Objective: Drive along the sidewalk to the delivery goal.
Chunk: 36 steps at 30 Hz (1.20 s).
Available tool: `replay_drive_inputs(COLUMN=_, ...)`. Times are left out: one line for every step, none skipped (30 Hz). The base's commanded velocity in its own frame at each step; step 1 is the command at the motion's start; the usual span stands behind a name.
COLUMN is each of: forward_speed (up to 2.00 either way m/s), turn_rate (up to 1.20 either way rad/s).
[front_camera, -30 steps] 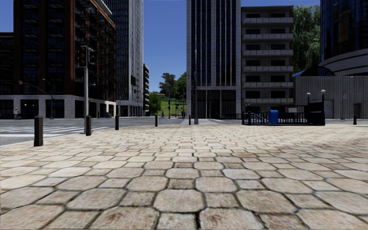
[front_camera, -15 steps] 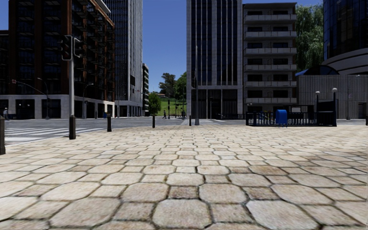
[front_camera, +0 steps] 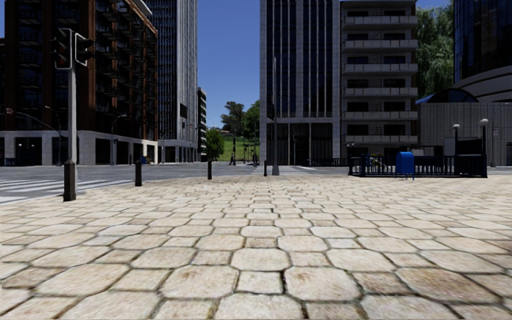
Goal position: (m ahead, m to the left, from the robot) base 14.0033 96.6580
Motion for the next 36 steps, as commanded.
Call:
replay_drive_inputs(forward_speed=2.0, turn_rate=0.0)
replay_drive_inputs(forward_speed=2.0, turn_rate=0.0)
replay_drive_inputs(forward_speed=2.0, turn_rate=0.0)
replay_drive_inputs(forward_speed=2.0, turn_rate=0.0)
replay_drive_inputs(forward_speed=2.0, turn_rate=0.0)
replay_drive_inputs(forward_speed=2.0, turn_rate=0.0)
replay_drive_inputs(forward_speed=2.0, turn_rate=0.0)
replay_drive_inputs(forward_speed=2.0, turn_rate=0.0)
replay_drive_inputs(forward_speed=2.0, turn_rate=0.0)
replay_drive_inputs(forward_speed=2.0, turn_rate=0.0)
replay_drive_inputs(forward_speed=2.0, turn_rate=0.0)
replay_drive_inputs(forward_speed=2.0, turn_rate=0.0)
replay_drive_inputs(forward_speed=2.0, turn_rate=0.0)
replay_drive_inputs(forward_speed=2.0, turn_rate=0.0)
replay_drive_inputs(forward_speed=2.0, turn_rate=0.0)
replay_drive_inputs(forward_speed=2.0, turn_rate=0.0)
replay_drive_inputs(forward_speed=2.0, turn_rate=0.02)
replay_drive_inputs(forward_speed=2.0, turn_rate=0.06)
replay_drive_inputs(forward_speed=2.0, turn_rate=0.1)
replay_drive_inputs(forward_speed=2.0, turn_rate=0.1)
replay_drive_inputs(forward_speed=2.0, turn_rate=0.16)
replay_drive_inputs(forward_speed=2.0, turn_rate=0.24)
replay_drive_inputs(forward_speed=2.0, turn_rate=0.31)
replay_drive_inputs(forward_speed=2.0, turn_rate=0.36)
replay_drive_inputs(forward_speed=2.0, turn_rate=0.36)
replay_drive_inputs(forward_speed=2.0, turn_rate=0.38)
replay_drive_inputs(forward_speed=2.0, turn_rate=0.45)
replay_drive_inputs(forward_speed=2.0, turn_rate=0.47)
replay_drive_inputs(forward_speed=2.0, turn_rate=0.47)
replay_drive_inputs(forward_speed=2.0, turn_rate=0.47)
replay_drive_inputs(forward_speed=2.0, turn_rate=0.48)
replay_drive_inputs(forward_speed=2.0, turn_rate=0.48)
replay_drive_inputs(forward_speed=2.0, turn_rate=0.48)
replay_drive_inputs(forward_speed=2.0, turn_rate=0.48)
replay_drive_inputs(forward_speed=2.0, turn_rate=0.48)
replay_drive_inputs(forward_speed=2.0, turn_rate=0.48)
